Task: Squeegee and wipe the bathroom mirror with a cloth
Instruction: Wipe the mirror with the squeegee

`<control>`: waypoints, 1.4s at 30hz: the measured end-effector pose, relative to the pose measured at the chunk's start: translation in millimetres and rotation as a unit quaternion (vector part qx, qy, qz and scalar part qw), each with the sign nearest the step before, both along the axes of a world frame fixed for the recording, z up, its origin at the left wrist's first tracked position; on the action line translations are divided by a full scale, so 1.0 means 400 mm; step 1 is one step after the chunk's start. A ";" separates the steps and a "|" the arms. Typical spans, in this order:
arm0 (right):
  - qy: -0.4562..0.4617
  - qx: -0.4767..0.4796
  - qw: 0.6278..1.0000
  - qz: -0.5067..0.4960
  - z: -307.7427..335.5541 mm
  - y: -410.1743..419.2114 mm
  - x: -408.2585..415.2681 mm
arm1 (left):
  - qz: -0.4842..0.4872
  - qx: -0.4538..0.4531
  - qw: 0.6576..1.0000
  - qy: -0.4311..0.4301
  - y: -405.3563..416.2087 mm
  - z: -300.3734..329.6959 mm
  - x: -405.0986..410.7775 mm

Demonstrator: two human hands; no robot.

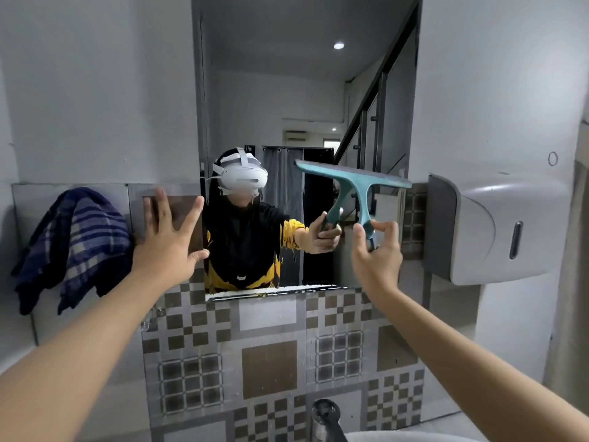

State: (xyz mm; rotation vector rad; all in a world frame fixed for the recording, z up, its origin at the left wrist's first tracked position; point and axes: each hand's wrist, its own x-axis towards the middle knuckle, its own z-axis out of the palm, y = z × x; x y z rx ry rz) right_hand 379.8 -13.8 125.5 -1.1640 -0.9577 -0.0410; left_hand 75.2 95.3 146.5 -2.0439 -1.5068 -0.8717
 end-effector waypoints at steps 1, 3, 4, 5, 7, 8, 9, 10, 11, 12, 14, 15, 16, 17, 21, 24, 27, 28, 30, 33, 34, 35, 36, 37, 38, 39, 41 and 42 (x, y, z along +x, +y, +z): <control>0.017 -0.007 1.000 0.008 0.007 -0.002 -0.022 | -0.001 0.006 1.000 -0.002 -0.004 -0.003 0.002; 0.067 -0.022 0.997 0.042 0.030 -0.009 -0.064 | -0.005 0.017 1.000 -0.007 -0.007 -0.011 0.008; 0.094 -0.028 0.993 0.063 0.042 -0.014 -0.082 | -0.009 0.022 1.000 -0.009 -0.007 -0.016 0.010; 0.119 -0.030 0.989 0.083 0.055 -0.020 -0.101 | -0.013 0.026 0.999 -0.012 -0.008 -0.022 0.011; 0.162 -0.032 0.979 0.120 0.077 -0.032 -0.143 | -0.023 0.031 0.999 -0.020 -0.008 -0.033 0.012; 0.182 -0.029 0.973 0.138 0.084 -0.033 -0.164 | -0.031 0.032 0.999 -0.024 -0.009 -0.039 0.011; 0.201 -0.024 0.967 0.151 0.089 -0.034 -0.186 | -0.040 0.032 0.998 -0.028 -0.009 -0.045 0.010; 0.218 -0.021 0.962 0.162 0.093 -0.032 -0.208 | -0.050 0.030 0.998 -0.029 -0.009 -0.052 0.009; 0.232 -0.020 0.957 0.171 0.096 -0.030 -0.230 | -0.062 0.030 0.997 -0.027 -0.009 -0.059 0.007; 0.242 -0.019 0.954 0.177 0.097 -0.026 -0.251 | -0.073 0.033 0.997 -0.022 -0.010 -0.066 0.005; 0.247 -0.014 0.951 0.187 0.094 -0.020 -0.293 | -0.085 0.049 0.995 -0.005 -0.011 -0.085 -0.001; 0.243 -0.014 0.950 0.193 0.088 -0.016 -0.313 | -0.090 0.054 0.995 0.001 -0.010 -0.097 -0.004; 0.233 -0.017 0.951 0.202 0.078 -0.010 -0.335 | -0.094 0.053 0.994 0.002 -0.009 -0.107 -0.007; 0.215 -0.026 0.954 0.209 0.065 -0.001 -0.359 | -0.094 0.051 0.994 0.002 -0.010 -0.115 -0.008; 0.121 -0.036 0.972 0.200 0.012 0.043 -0.448 | -0.085 0.062 0.994 0.004 -0.007 -0.131 -0.011; 0.085 -0.023 0.980 0.176 -0.007 0.066 -0.472 | -0.086 0.069 0.994 0.005 -0.001 -0.137 -0.016; 0.051 -0.018 0.986 0.160 -0.030 0.074 -0.456 | -0.098 0.066 0.993 0.001 0.006 -0.145 -0.021; 0.040 -0.021 0.986 0.158 -0.039 0.072 -0.448 | -0.104 0.065 0.992 -0.001 0.008 -0.149 -0.024; 0.012 -0.023 0.987 0.156 -0.056 0.070 -0.428 | -0.117 0.057 0.991 -0.011 0.011 -0.159 -0.028; -0.046 -0.017 0.990 0.129 -0.073 0.063 -0.392 | -0.101 0.041 0.994 -0.006 0.008 -0.175 -0.030; -0.069 -0.013 0.991 0.113 -0.078 0.061 -0.378 | -0.093 0.037 0.995 -0.004 0.006 -0.179 -0.029; -0.089 -0.008 0.991 0.102 -0.082 0.060 -0.363 | -0.088 0.035 0.995 -0.004 0.004 -0.182 -0.026; -0.107 -0.001 0.990 0.097 -0.086 0.060 -0.346 | -0.087 0.035 0.996 -0.006 0.002 -0.184 -0.024; -0.125 0.005 0.988 0.093 -0.088 0.059 -0.327 | -0.086 0.036 0.996 -0.007 0.001 -0.186 -0.021; -0.145 0.011 0.986 0.087 -0.088 0.058 -0.306 | -0.086 0.035 0.996 -0.009 0.001 -0.187 -0.019; -0.165 0.016 0.983 0.080 -0.085 0.055 -0.283 | -0.085 0.035 0.996 -0.011 0.002 -0.190 -0.018; -0.199 0.018 0.977 0.075 -0.074 0.047 -0.239 | -0.087 0.035 0.995 -0.019 0.006 -0.193 -0.016; -0.213 0.015 0.975 0.069 -0.067 0.045 -0.218 | -0.086 0.034 0.996 -0.022 0.008 -0.193 -0.015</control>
